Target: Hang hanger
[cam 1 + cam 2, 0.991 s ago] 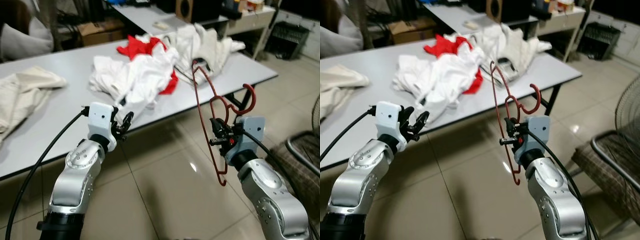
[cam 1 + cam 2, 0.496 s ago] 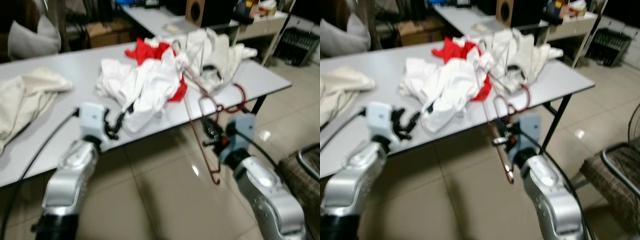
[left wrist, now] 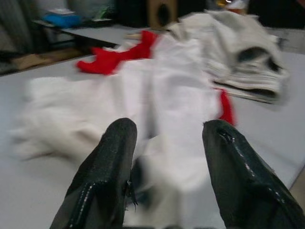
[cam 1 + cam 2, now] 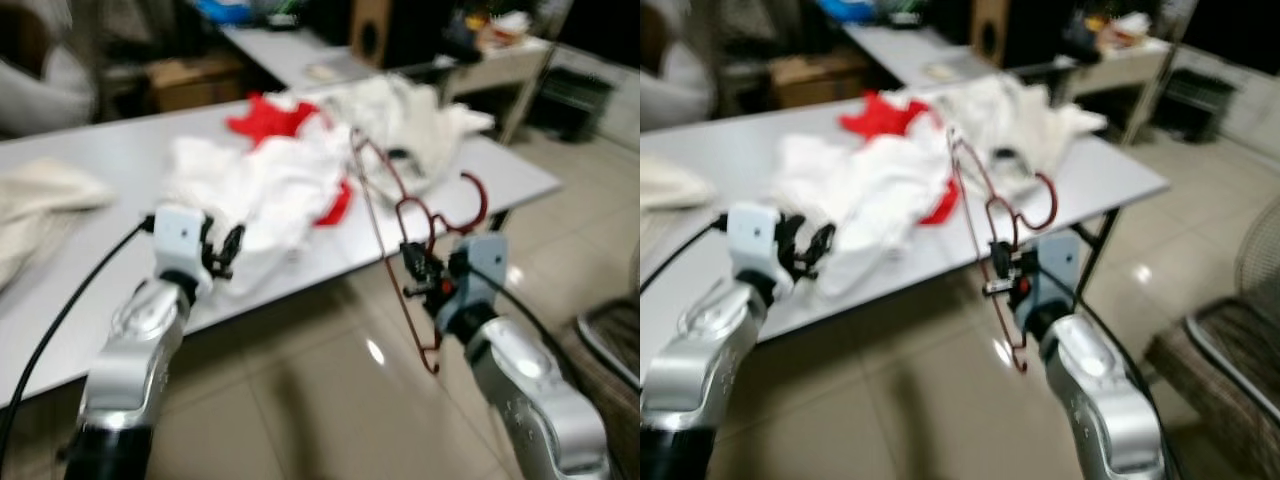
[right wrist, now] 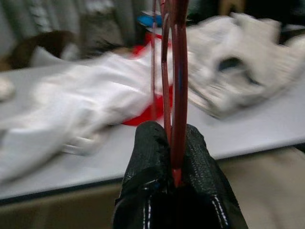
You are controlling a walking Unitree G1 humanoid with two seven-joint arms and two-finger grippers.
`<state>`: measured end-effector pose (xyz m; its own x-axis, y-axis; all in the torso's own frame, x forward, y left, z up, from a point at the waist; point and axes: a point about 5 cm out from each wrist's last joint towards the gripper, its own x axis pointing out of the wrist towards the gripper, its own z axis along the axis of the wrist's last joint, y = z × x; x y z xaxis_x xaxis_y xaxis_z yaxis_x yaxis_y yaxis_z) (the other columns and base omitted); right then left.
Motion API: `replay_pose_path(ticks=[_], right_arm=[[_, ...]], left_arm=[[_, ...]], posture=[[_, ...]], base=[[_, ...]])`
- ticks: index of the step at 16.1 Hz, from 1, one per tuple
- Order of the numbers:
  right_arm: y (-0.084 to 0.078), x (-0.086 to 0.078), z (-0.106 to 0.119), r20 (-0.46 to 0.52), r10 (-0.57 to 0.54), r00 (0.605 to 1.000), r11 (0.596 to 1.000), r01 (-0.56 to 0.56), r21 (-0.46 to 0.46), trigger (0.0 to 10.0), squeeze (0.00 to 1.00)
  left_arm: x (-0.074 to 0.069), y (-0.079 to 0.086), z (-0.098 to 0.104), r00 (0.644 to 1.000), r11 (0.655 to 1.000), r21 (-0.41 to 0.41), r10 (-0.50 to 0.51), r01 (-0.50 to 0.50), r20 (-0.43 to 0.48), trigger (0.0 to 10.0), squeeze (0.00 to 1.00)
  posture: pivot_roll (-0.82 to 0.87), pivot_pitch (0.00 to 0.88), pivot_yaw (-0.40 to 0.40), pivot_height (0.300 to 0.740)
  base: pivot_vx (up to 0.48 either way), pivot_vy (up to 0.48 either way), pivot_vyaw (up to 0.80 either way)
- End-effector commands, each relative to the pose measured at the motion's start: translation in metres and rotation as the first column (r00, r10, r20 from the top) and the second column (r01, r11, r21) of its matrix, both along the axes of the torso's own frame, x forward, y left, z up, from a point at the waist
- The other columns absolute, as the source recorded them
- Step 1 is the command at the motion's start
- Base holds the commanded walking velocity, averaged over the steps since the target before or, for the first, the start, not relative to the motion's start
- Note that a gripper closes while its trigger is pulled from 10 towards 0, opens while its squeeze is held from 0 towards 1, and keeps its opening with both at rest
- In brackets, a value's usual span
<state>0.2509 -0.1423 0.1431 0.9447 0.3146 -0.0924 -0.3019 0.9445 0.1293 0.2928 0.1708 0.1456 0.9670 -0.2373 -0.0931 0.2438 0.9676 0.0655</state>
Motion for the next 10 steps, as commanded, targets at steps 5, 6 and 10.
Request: replay_pose_path(ticks=[5,6,10], right_arm=[[-0.001,-0.001,0.002,0.000,-0.014,1.000,1.000,0.014,0.009,10.0,0.00],[-0.002,-0.001,0.002,-0.001,-0.019,1.000,1.000,0.019,0.011,10.0,0.00],[-0.012,-0.003,0.002,0.003,-0.059,0.998,0.998,0.059,0.006,10.0,0.00]], left_arm=[[-0.006,0.009,-0.004,0.998,0.993,0.106,-0.042,0.046,-0.044,10.0,0.00],[-0.005,0.013,-0.008,0.996,0.988,0.147,-0.039,0.050,-0.077,10.0,0.00],[0.004,0.025,-0.020,0.978,0.970,0.227,-0.036,0.084,-0.207,10.0,0.00]], posture=[[-0.18,0.000,0.016,0.740],[-0.18,0.000,0.016,0.740],[-0.18,0.000,0.017,0.740]], base=[[0.000,0.000,0.00],[0.000,0.000,0.00],[0.000,0.000,0.00]])
